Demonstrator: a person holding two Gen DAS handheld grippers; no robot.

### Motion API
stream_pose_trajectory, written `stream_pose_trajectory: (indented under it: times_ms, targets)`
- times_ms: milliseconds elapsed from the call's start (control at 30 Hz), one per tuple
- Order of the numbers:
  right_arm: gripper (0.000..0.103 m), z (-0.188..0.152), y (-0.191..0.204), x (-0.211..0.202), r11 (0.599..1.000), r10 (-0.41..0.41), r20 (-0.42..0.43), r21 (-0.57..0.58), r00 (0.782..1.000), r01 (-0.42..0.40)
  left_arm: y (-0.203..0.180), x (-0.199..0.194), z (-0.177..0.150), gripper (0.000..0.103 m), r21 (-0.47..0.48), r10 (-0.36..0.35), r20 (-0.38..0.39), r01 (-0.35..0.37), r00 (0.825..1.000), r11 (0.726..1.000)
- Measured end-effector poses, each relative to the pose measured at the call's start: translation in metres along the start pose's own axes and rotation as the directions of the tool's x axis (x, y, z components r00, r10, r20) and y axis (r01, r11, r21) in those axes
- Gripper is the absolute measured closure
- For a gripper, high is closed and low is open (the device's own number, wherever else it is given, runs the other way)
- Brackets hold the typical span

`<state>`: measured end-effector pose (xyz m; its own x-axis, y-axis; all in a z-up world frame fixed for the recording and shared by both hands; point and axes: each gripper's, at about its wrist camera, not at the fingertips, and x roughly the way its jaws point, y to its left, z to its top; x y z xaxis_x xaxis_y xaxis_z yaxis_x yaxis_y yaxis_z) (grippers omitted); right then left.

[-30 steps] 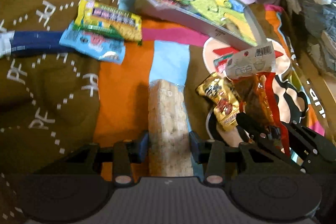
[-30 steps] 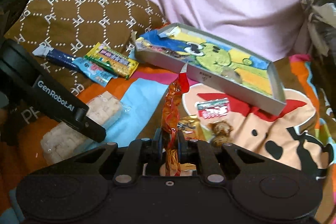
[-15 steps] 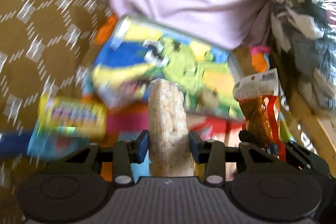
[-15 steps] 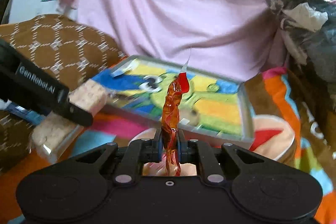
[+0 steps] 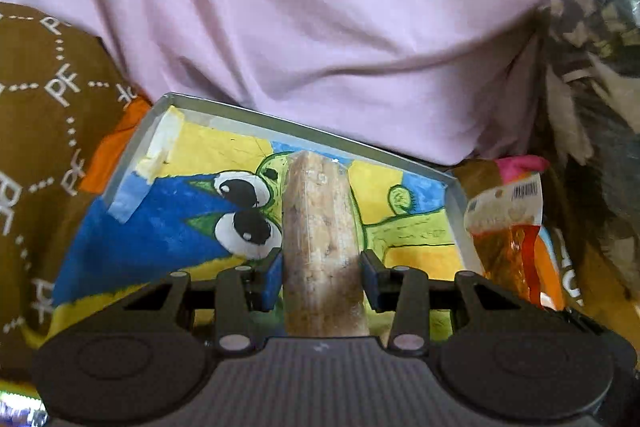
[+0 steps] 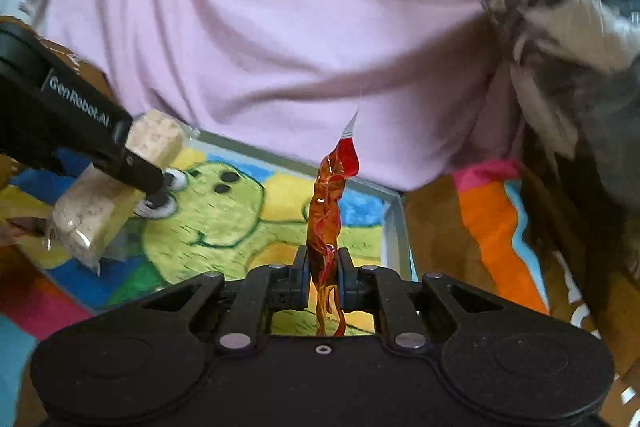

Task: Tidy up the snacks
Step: 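Carry the rice-cake bar and meat stick over the tray with both grippers, then lower the rice-cake bar with the left gripper and open it while the right gripper releases the meat stick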

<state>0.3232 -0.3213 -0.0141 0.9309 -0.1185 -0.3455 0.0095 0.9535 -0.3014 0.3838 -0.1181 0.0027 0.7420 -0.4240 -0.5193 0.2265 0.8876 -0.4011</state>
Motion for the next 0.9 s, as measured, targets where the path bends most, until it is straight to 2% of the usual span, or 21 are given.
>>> stream_pose_trajectory:
  times_ms: [133, 300, 400, 467, 533, 600, 633, 667, 767, 900]
  targets:
    - [0.09, -0.008, -0.001, 0.013, 0.999, 0.019, -0.032, 0.044, 0.999, -0.017, 0.002, 0.019, -0.003, 0.058, 0.036, 0.027, -0.019, -0.026, 0.999, 0.999]
    - [0.089, -0.013, 0.005, 0.018, 0.997, 0.037, -0.041, 0.063, 0.998, -0.034, 0.006, 0.028, -0.011, 0.058, 0.031, 0.045, -0.045, -0.043, 0.998, 0.999]
    - [0.085, -0.013, 0.004, 0.02, 0.995, 0.048, -0.049, 0.091, 0.998, -0.044, 0.006, 0.03, -0.011, 0.058, 0.033, 0.056, -0.057, -0.054, 0.997, 0.998]
    - [0.075, -0.012, 0.003, 0.021, 0.993, 0.056, -0.061, 0.106, 0.997, -0.05, 0.006, 0.031, -0.009, 0.057, 0.02, 0.061, -0.071, -0.059, 0.996, 0.998]
    - [0.07, -0.012, 0.0, 0.02, 0.991, 0.065, -0.069, 0.125, 0.995, -0.056, 0.007, 0.03, -0.006, 0.055, 0.007, 0.067, -0.069, -0.066, 0.995, 0.998]
    - [0.057, -0.011, -0.005, 0.017, 0.986, 0.07, -0.074, 0.16, 0.995, -0.057, 0.006, 0.025, -0.003, 0.044, 0.008, 0.08, -0.056, -0.08, 0.995, 0.997]
    - [0.045, -0.009, -0.008, 0.016, 0.981, 0.082, -0.073, 0.183, 0.994, -0.068, 0.004, 0.022, -0.001, 0.038, 0.01, 0.086, -0.046, -0.086, 0.995, 0.996]
    - [0.037, -0.008, -0.012, 0.014, 0.974, 0.097, -0.073, 0.211, 0.993, -0.079, 0.003, 0.018, 0.0, 0.035, 0.014, 0.092, -0.039, -0.092, 0.995, 0.996]
    - [0.025, -0.003, -0.022, 0.006, 0.95, 0.135, -0.059, 0.293, 0.989, -0.112, -0.002, 0.006, 0.002, 0.026, 0.032, 0.104, -0.017, -0.104, 0.994, 0.994]
    - [0.014, 0.003, -0.031, -0.01, 0.92, 0.164, -0.017, 0.363, 0.986, -0.147, -0.008, -0.015, 0.004, 0.015, 0.047, 0.127, 0.023, -0.128, 0.992, 0.991]
